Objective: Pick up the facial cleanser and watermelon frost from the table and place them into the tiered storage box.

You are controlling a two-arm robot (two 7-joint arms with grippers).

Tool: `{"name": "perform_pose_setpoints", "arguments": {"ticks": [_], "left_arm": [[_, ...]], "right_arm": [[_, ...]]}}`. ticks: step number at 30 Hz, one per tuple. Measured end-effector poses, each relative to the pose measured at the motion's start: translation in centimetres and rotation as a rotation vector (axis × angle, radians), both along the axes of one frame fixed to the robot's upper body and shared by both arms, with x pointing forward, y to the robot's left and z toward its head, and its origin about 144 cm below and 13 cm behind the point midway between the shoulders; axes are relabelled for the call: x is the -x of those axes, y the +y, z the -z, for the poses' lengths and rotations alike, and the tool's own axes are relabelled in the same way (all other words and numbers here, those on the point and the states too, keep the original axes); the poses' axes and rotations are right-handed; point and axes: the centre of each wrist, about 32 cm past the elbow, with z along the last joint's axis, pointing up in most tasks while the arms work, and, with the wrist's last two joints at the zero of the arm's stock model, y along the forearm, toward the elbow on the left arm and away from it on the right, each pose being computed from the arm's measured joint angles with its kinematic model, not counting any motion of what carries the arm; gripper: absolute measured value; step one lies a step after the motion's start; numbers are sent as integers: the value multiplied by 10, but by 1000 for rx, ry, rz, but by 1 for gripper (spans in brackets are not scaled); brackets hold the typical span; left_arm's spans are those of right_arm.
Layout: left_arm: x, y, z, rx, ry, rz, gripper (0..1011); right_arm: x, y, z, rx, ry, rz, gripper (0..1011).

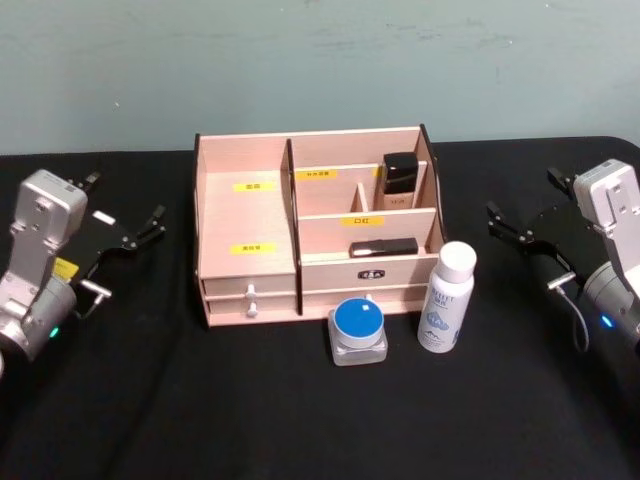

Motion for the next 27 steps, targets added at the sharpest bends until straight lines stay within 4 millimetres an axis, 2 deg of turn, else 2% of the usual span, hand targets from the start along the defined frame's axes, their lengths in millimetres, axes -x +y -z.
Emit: {"name": "perform_pose_setpoints", "arguments": {"ticks": [17, 25, 27], "left_arm": [[0, 0, 0, 0, 0, 0, 1010], [0, 0, 0, 0, 0, 0, 1010], [0, 0, 0, 0, 0, 0, 1010]], "right_arm": [[1, 0, -2, -17, -3, -2, 1000], [14, 1, -24, -52, -50, -43, 1000], [23, 1, -38, -65, -78, -69, 1000]]}}
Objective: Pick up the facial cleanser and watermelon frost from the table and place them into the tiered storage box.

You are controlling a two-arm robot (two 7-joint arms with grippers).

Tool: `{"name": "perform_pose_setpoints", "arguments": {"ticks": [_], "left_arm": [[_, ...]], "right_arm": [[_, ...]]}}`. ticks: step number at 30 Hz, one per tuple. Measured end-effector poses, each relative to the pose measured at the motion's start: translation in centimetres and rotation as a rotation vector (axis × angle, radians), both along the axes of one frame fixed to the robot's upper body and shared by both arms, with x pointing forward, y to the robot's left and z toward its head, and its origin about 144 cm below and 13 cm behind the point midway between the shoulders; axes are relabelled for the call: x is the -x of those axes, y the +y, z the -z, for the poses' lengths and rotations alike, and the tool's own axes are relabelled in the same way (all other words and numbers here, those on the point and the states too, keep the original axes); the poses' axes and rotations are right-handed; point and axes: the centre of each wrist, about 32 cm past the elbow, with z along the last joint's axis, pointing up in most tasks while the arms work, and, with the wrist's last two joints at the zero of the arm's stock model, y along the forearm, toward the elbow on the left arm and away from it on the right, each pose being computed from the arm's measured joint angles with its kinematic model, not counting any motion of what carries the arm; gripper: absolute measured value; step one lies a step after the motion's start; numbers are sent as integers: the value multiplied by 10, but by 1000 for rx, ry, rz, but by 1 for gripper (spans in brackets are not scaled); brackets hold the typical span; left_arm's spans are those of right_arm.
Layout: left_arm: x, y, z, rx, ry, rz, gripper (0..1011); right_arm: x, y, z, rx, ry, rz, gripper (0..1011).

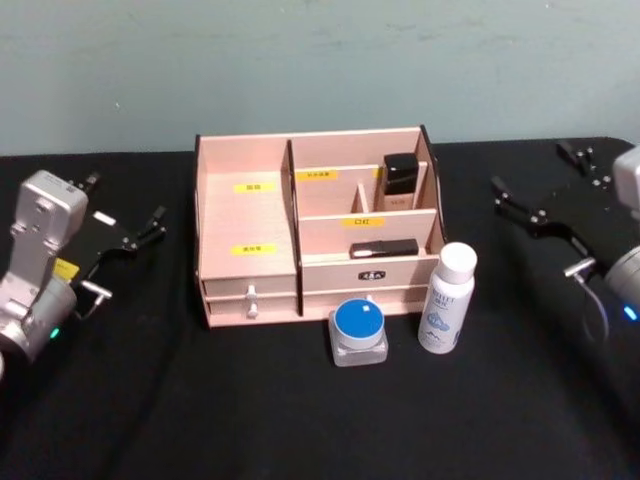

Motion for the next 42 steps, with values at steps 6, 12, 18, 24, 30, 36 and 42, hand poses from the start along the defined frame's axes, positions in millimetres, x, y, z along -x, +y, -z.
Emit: {"name": "perform_pose_setpoints", "arguments": {"ticks": [6, 12, 18, 24, 30, 36, 42], "left_arm": [[0, 0, 0, 0, 0, 0, 1010], [0, 0, 0, 0, 0, 0, 1010], [0, 0, 0, 0, 0, 0, 1010], [0, 0, 0, 0, 0, 0, 1010], [0, 0, 0, 0, 0, 0, 1010], [0, 0, 0, 0, 0, 0, 1010], [0, 0, 0, 0, 0, 0, 1010]], "right_arm": [[20, -1, -22, -18, -58, -47, 1000], [44, 2, -36, -46, -85, -110, 1000], [68, 7, -36, -92, -38, -171, 1000], [86, 11, -30, -110, 54, -220, 1000], [99, 13, -22, -102, 142, -232, 1000], [100, 11, -9, -98, 231, -224, 1000], [94, 9, 2, -98, 300, -208, 1000]]}}
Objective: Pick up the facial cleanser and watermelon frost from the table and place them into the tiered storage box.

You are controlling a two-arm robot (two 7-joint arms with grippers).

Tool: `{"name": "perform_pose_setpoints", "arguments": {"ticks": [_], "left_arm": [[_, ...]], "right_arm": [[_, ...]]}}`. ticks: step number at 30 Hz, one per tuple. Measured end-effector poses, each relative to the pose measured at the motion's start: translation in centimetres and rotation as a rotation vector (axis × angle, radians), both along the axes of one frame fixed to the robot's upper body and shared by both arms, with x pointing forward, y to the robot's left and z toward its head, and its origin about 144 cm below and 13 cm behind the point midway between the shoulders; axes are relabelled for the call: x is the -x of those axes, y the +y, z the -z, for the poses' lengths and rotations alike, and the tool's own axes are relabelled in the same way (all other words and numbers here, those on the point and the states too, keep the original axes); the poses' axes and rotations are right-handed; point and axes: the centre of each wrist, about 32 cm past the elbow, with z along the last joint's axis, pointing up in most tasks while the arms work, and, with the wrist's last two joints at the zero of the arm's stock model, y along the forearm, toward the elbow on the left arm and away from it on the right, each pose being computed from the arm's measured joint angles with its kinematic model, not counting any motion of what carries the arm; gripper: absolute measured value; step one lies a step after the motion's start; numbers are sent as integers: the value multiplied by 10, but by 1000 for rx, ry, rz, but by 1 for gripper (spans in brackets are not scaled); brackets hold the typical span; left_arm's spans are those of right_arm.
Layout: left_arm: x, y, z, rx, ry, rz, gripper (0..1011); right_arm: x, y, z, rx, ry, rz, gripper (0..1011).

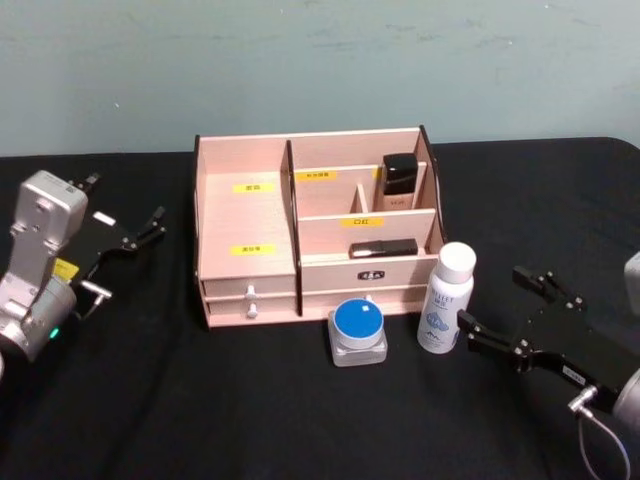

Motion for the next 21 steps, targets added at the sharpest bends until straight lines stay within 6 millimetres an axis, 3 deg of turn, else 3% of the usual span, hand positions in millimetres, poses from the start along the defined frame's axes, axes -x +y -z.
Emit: {"name": "perform_pose_setpoints", "arguments": {"ticks": [21], "left_arm": [[0, 0, 0, 0, 0, 0, 1010]], "right_arm": [[-35, 6, 20, -19, 52, -23, 1000]]}}
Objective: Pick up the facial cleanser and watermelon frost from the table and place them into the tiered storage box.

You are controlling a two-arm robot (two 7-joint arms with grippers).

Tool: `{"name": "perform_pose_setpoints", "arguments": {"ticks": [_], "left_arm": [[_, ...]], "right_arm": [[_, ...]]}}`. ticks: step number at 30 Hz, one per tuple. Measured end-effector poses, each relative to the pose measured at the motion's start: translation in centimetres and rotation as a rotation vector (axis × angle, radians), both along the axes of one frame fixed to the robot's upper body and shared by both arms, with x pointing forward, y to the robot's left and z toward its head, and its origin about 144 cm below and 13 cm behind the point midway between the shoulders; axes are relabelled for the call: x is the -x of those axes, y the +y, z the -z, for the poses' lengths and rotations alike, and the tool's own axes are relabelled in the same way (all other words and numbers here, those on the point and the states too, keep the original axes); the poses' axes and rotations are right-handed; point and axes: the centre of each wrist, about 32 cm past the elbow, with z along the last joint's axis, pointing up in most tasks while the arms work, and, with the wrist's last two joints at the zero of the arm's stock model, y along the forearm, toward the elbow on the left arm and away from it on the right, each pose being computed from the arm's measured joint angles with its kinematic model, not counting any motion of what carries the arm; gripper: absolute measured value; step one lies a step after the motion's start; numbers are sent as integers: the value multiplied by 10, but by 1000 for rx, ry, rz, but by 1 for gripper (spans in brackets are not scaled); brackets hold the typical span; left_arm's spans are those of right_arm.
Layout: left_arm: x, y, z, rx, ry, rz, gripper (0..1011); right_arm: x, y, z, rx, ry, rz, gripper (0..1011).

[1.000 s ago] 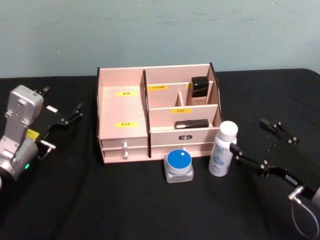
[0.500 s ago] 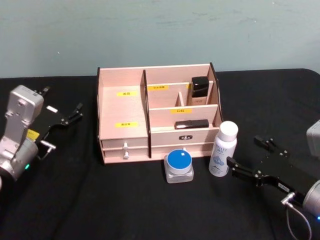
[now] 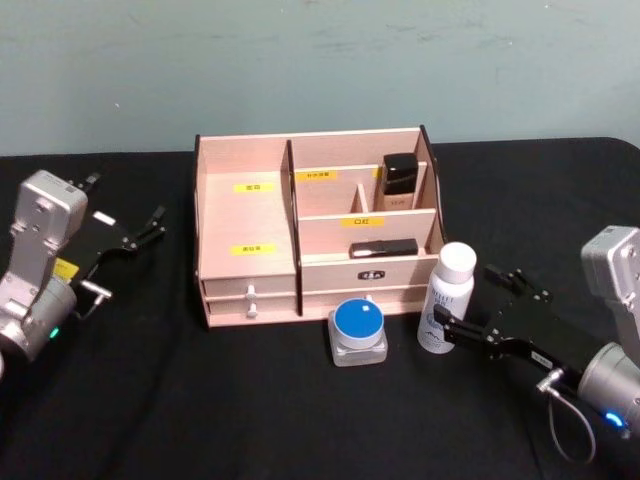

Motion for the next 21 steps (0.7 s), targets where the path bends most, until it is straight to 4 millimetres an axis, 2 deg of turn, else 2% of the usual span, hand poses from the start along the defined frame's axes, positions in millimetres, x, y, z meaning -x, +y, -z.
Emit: {"name": "perform_pose_setpoints", "arguments": {"ticks": [10, 21], "left_arm": [[0, 0, 0, 0, 0, 0, 1009], [0, 0, 0, 0, 0, 0, 1010]], "right_arm": [[-18, 9, 5, 12, -9, -11, 1000], [-25, 14, 6, 28, -20, -17, 1000]]}}
